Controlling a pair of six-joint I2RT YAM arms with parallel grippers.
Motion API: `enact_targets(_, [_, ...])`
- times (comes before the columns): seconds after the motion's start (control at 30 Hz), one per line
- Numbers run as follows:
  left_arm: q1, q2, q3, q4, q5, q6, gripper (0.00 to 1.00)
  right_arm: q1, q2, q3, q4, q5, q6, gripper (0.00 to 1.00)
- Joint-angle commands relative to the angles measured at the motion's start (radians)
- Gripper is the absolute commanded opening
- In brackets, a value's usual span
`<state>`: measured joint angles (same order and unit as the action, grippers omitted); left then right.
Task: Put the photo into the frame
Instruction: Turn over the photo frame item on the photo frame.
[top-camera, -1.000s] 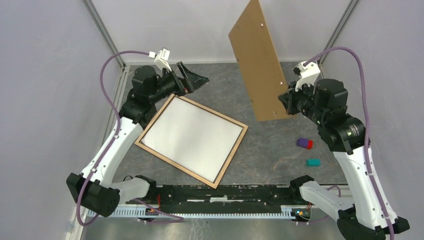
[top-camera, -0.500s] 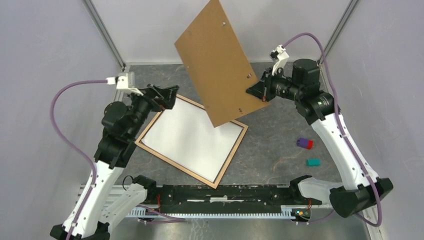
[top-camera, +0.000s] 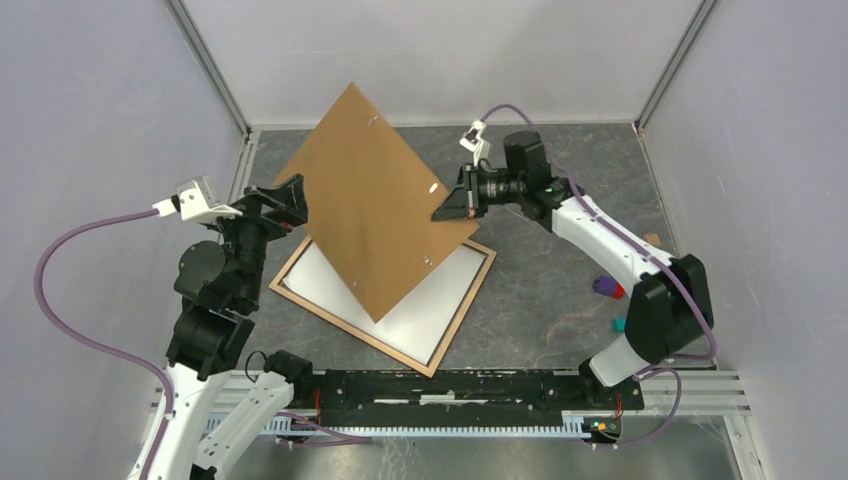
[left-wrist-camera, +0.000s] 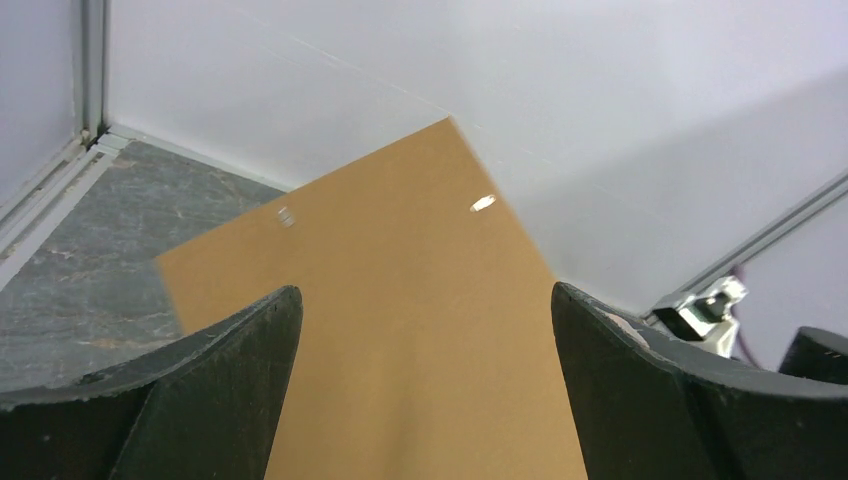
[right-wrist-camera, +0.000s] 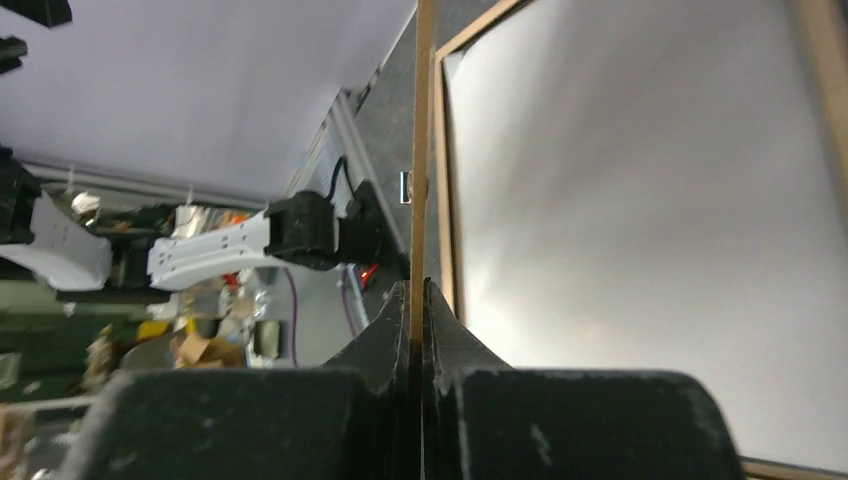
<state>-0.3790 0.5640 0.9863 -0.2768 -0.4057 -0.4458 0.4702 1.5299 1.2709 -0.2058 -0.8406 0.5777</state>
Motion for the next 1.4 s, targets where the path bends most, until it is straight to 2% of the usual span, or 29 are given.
enact_targets(0.0, [0.001, 0.015, 0.011, -0.002, -0.041, 0.057, 1.00, 0.043, 0.047, -0.038, 0.259, -0.196, 0.104, 0.00])
enact_targets(0.1, [0.002, 0.034, 0.008, 0.002, -0.016, 0.055, 1.00, 0.051, 0.067, -0.116, 0.319, -0.239, 0.138, 0.00])
enact_targets(0.23, [0.000, 0.086, 0.022, 0.007, 0.077, 0.059, 1.00, 0.049, 0.053, -0.316, 0.592, -0.291, 0.318, 0.00])
enact_targets(0.33, [0.002, 0.107, 0.025, 0.002, 0.098, 0.057, 1.00, 0.046, 0.045, -0.419, 0.704, -0.300, 0.381, 0.00])
enact_targets(0.43, [0.001, 0.109, 0.023, 0.004, 0.106, 0.053, 1.00, 0.047, 0.057, -0.478, 0.751, -0.294, 0.391, 0.00])
enact_targets(0.6, [0.000, 0.110, 0.022, 0.004, 0.111, 0.052, 1.00, 0.033, 0.109, -0.566, 0.981, -0.317, 0.504, 0.00])
enact_targets(0.67, [0.000, 0.111, 0.020, 0.007, 0.117, 0.050, 1.00, 0.024, 0.141, -0.590, 1.060, -0.324, 0.542, 0.03])
enact_targets(0.77, [-0.002, 0.112, 0.017, 0.010, 0.124, 0.050, 1.00, 0.010, 0.176, -0.610, 1.081, -0.324, 0.527, 0.07])
enact_targets(0.87, [-0.004, 0.113, 0.017, 0.009, 0.127, 0.052, 1.00, -0.011, 0.189, -0.610, 1.000, -0.312, 0.441, 0.10])
enact_targets(1.03, [-0.005, 0.112, 0.015, 0.012, 0.134, 0.052, 1.00, -0.016, 0.200, -0.516, 0.567, -0.268, 0.115, 0.17])
enact_targets(1.37, [-0.013, 0.110, 0.014, 0.014, 0.144, 0.048, 1.00, -0.028, 0.225, -0.377, 0.129, -0.101, -0.221, 0.39])
